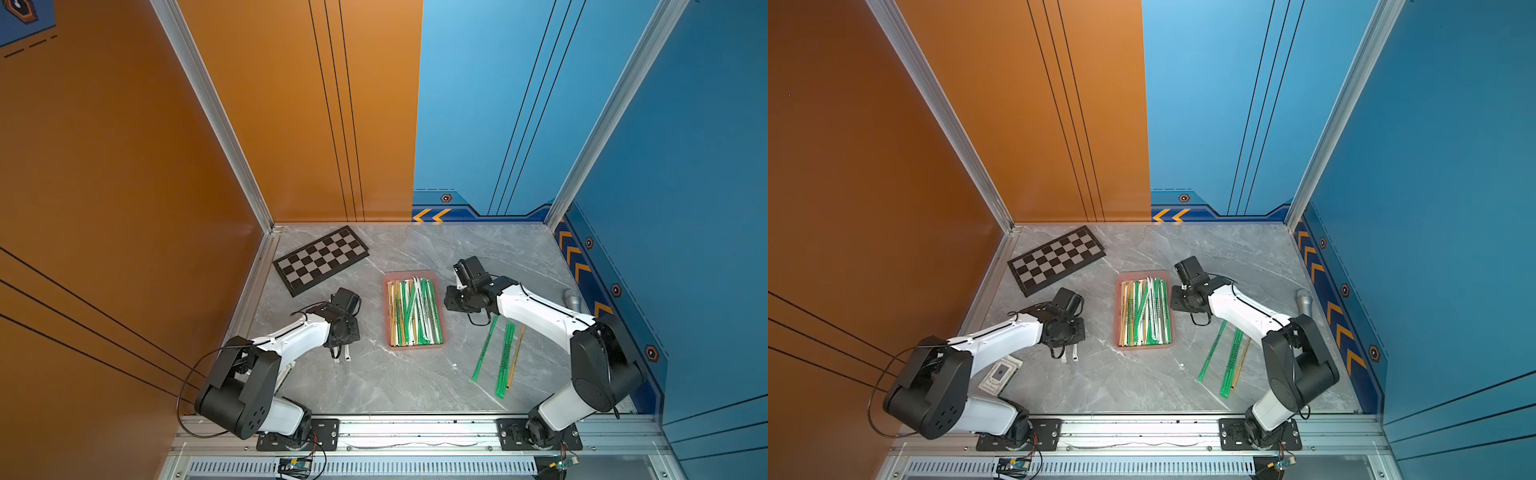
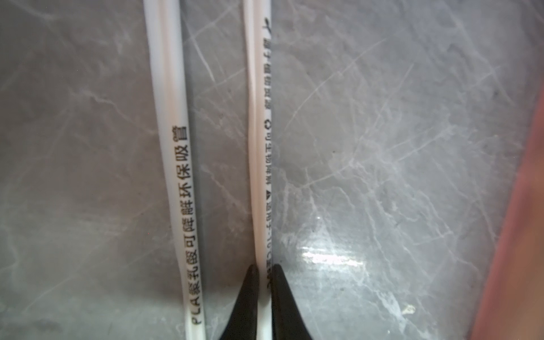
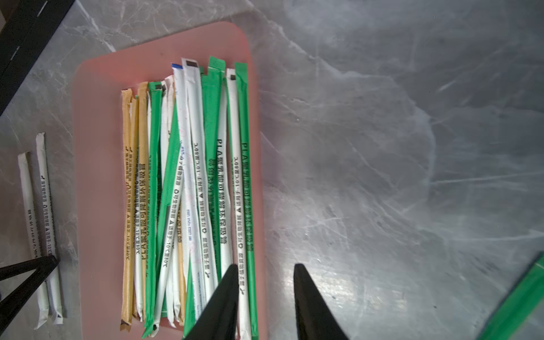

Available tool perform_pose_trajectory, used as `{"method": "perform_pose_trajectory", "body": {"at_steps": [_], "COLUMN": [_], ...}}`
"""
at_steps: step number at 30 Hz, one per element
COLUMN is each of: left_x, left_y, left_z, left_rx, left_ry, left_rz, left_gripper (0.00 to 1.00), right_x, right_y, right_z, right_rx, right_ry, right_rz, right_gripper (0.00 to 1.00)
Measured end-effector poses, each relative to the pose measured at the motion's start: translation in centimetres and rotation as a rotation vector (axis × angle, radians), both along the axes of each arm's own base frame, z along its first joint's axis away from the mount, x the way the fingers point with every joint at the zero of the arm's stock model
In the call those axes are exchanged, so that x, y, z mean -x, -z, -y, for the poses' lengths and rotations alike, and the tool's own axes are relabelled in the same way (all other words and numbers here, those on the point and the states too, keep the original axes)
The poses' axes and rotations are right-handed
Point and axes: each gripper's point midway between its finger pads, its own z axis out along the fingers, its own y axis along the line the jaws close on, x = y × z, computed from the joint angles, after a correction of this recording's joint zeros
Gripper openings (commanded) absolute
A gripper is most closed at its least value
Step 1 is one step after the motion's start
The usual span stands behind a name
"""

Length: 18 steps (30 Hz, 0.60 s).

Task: Put the straws into the storage box
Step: Pick up the straw from the center of the board, then place the straw in the storage box.

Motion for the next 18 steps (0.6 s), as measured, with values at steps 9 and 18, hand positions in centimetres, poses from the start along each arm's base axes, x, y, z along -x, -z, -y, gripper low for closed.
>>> {"method": "perform_pose_trajectory", "body": {"at_steps": [9,18], "left_x": [-1.3,-3.1], "left_y": [-2.9,-6.8], "left_z": [2.7,8.8], "left_rx": [0.051,0.261], "left_ry": [0.061,0.139], "left_rz": [0.096,0.239], "left_gripper": [0.08,0.08], "right_x": [1.4,3.2], "right_y": [0.5,1.2], "right_z": [6.7,10.3], "right_rx": [0.009,0.011], "right_ry": [0.173,0.273], "right_rz": [-0.005,-0.018], "right_gripper": [0.34,0.35]}}
